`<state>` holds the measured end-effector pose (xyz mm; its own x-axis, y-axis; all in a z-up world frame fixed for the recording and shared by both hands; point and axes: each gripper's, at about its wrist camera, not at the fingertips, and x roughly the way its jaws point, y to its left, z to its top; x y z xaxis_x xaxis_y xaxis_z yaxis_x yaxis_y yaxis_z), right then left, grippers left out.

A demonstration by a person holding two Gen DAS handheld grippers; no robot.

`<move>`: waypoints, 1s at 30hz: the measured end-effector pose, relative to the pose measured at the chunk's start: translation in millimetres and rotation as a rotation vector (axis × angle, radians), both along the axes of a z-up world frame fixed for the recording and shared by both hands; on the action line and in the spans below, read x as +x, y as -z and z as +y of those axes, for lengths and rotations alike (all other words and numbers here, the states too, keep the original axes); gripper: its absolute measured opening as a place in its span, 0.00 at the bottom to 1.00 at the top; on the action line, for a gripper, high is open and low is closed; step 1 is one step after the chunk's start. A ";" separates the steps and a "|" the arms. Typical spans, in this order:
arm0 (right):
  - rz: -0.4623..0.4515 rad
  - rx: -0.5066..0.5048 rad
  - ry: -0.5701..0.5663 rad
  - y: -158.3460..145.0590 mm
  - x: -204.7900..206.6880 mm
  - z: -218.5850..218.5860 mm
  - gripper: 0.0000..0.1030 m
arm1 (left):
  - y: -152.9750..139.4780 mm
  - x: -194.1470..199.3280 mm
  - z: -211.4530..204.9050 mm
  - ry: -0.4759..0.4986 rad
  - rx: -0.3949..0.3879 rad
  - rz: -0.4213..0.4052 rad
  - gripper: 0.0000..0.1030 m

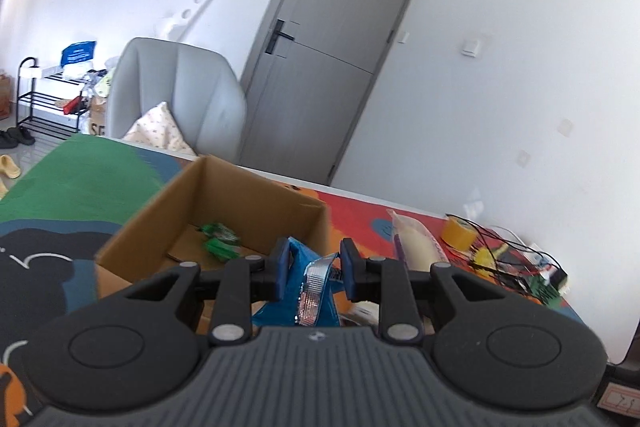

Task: Organize snacks
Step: 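Carry the bread bag and blue packet into the box and release both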

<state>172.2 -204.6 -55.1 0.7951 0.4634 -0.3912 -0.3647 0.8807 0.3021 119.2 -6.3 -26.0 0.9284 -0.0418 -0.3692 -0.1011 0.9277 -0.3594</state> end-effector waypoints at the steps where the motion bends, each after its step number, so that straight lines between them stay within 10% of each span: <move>1: 0.001 -0.005 -0.004 -0.1 1.4 4.3 0.30 | 0.1 0.2 5.3 -0.011 -0.002 -0.001 0.25; 26: -0.008 -0.022 -0.048 4.8 38.9 77.7 0.31 | 28.6 30.7 76.9 -0.097 -0.073 0.064 0.32; 30: -0.029 -0.059 -0.049 6.9 40.5 90.9 0.53 | 28.6 27.9 80.8 -0.106 -0.081 0.060 0.37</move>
<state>212.7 -113.7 -61.9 0.7834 0.4793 -0.3956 -0.4161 0.8774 0.2390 147.1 74.5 -54.6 0.9055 0.0237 -0.4236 -0.2207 0.8790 -0.4226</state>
